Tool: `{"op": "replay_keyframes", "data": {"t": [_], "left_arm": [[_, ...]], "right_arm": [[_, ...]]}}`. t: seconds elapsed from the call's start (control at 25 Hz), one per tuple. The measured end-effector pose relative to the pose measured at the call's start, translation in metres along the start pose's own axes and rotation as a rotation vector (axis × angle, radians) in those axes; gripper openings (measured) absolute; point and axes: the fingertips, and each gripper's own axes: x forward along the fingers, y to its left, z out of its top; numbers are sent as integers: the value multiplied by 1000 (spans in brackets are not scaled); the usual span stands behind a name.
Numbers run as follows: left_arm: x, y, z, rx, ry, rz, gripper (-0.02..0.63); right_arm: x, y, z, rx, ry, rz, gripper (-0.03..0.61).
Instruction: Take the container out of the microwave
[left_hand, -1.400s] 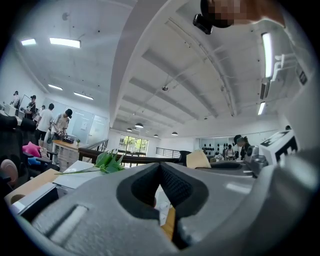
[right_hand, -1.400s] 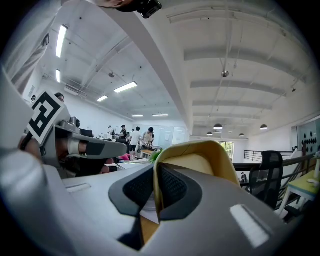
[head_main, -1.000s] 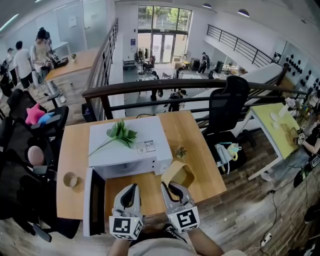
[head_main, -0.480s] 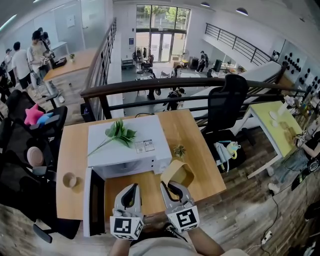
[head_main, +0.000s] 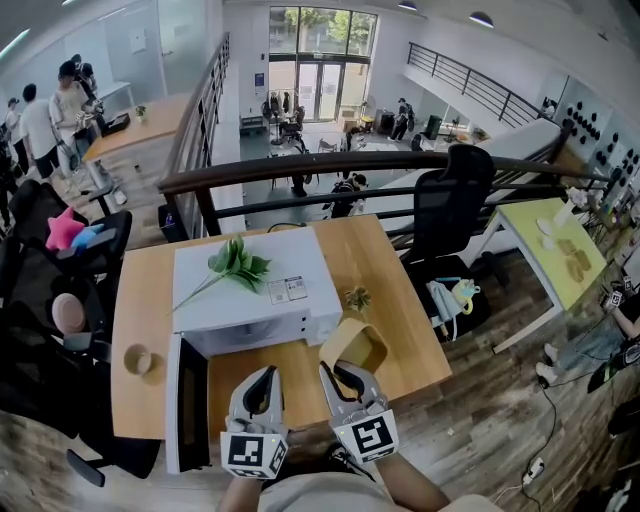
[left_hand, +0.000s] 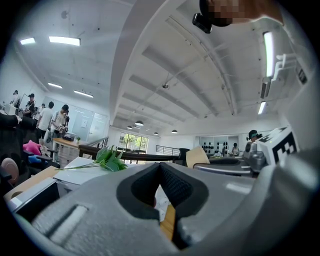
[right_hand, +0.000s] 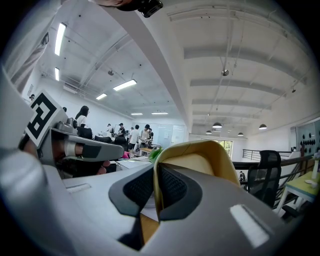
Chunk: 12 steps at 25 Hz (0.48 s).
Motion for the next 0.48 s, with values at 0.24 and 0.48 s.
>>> {"op": "replay_keyframes", "data": {"t": [0.24, 0.48], "left_arm": [[2, -3, -1, -11, 2, -12, 3], [3, -5, -3, -13, 8, -22, 3]], "right_arm": [[-2, -2, 0, 5, 5, -7, 25], [-3, -3, -3, 5, 12, -12, 25]]}}
